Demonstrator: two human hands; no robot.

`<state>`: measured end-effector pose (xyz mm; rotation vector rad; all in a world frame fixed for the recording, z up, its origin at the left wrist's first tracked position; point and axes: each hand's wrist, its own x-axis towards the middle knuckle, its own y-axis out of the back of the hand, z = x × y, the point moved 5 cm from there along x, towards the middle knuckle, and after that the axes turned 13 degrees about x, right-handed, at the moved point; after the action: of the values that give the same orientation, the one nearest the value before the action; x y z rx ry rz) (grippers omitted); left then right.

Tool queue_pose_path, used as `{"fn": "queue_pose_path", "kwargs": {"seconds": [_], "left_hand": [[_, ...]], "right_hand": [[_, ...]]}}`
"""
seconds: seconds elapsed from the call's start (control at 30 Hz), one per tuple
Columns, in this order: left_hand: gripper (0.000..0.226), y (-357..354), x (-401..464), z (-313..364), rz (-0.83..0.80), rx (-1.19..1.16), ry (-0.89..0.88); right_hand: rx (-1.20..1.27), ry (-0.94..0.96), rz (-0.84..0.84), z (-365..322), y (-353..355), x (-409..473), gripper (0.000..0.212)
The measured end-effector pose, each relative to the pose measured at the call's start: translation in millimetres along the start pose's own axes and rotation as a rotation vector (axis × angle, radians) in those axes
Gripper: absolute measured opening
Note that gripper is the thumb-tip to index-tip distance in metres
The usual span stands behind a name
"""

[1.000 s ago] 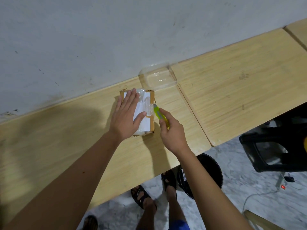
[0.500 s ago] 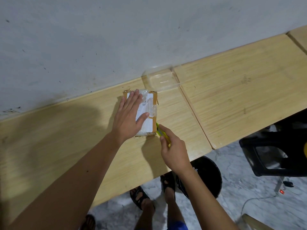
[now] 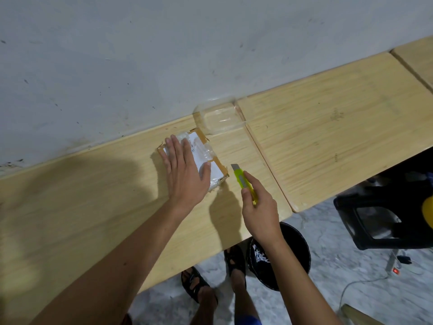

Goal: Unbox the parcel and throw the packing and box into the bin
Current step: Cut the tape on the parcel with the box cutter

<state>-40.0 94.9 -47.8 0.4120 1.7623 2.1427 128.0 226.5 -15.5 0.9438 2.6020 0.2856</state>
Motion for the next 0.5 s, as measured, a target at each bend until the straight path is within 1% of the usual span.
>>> {"fn": "queue_pose_path", "kwargs": {"seconds": [0.03, 0.1, 0.13, 0.17, 0.2, 0.27, 0.43, 0.5], "left_hand": [[0.084, 5, 4, 2, 0.030, 0.064, -0.153], [0.079, 6, 15, 6, 0.035, 0.176, -0.525], [0.075, 4, 23, 6, 0.016, 0.201, -0.671], [0.074, 2, 32, 5, -0.021, 0.207, -0.758], [0.075, 0, 39, 3, -0.070, 0.200, -0.795], [0.079, -4, 49, -1, -0.128, 0.184, -0.807], [0.074, -3, 51, -2, -0.053, 0.077, -0.779], [0.072, -5, 47, -1, -0.030, 0.055, -0.712]], "right_hand": [[0.004, -0.003, 0.008, 0, 2, 1, 0.042], [0.011, -0.010, 0.013, 1, 6, 1, 0.042], [0.013, -0.014, 0.011, 2, 7, 0, 0.042], [0.013, -0.016, 0.008, 2, 8, -1, 0.042], [0.014, -0.017, 0.005, 2, 9, -1, 0.041], [0.023, -0.018, 0.008, 3, 12, -3, 0.041], [0.036, -0.023, 0.016, 10, 17, -2, 0.041], [0.044, -0.032, 0.011, 13, 16, -2, 0.041]]}}
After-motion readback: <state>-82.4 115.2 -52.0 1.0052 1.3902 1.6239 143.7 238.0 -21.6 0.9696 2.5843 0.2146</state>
